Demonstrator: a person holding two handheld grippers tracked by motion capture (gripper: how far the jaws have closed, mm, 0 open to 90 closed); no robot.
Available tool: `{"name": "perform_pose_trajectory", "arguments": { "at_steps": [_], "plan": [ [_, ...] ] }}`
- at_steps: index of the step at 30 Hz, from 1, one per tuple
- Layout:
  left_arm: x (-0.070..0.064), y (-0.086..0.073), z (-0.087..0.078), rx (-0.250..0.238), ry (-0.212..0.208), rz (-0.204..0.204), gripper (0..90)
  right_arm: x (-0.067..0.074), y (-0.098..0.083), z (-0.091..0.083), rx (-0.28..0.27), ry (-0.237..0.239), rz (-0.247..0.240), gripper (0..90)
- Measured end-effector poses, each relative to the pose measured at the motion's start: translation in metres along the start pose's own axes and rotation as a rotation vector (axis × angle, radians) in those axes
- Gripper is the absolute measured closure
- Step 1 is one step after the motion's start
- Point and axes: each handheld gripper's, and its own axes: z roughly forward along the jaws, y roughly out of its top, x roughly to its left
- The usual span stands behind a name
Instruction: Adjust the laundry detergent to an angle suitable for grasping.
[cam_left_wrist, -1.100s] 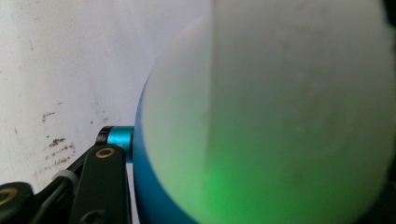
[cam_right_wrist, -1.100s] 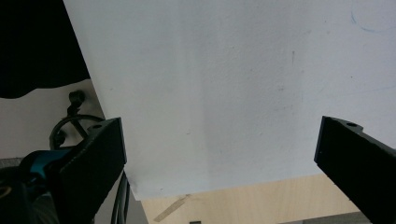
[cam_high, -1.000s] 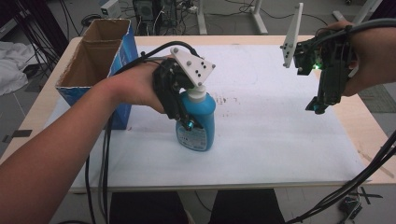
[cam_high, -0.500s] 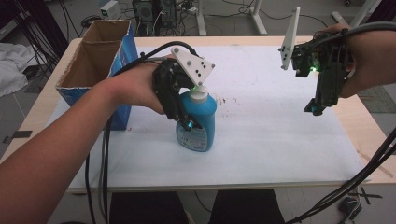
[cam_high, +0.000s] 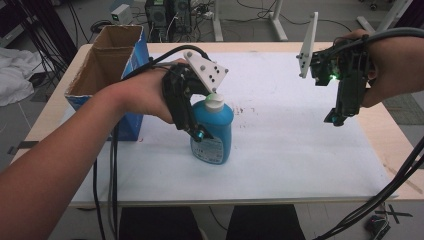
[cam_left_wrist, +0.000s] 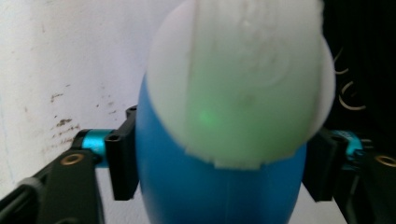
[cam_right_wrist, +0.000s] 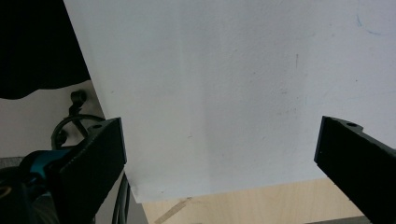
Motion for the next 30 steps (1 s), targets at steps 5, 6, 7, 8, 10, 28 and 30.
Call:
{"name": "perform_pose_trajectory", "arguments": {
  "at_steps": [5,6,7,8,10,28,30],
  "plan": [
    [-0.002,-0.001,-0.006,0.013,0.01,-0.024,25.5,0.0,0.002,0.0,0.003,-0.001,-0.002,1.4],
    [-0.002,-0.001,-0.007,0.013,0.008,-0.027,25.5,0.0,0.002,0.0,0.001,0.0,-0.001,1.4],
    [-0.002,-0.001,-0.008,0.017,0.013,-0.032,24.3,0.0,0.003,-0.001,-0.001,0.002,-0.002,1.4],
    [-0.003,-0.001,-0.009,0.023,0.013,-0.04,23.5,-0.001,0.003,-0.001,0.001,0.003,-0.008,1.4],
    [-0.004,0.0,-0.011,0.061,0.019,-0.051,22.6,-0.002,0.004,0.0,0.0,0.001,-0.013,1.4],
    [-0.006,0.007,-0.044,0.262,0.044,-0.152,12.0,-0.004,0.011,-0.002,-0.003,0.002,-0.021,1.4],
    [-0.006,0.008,-0.048,0.287,0.047,-0.173,10.9,-0.006,0.011,-0.003,-0.006,0.002,-0.024,1.4]
  ]
}}
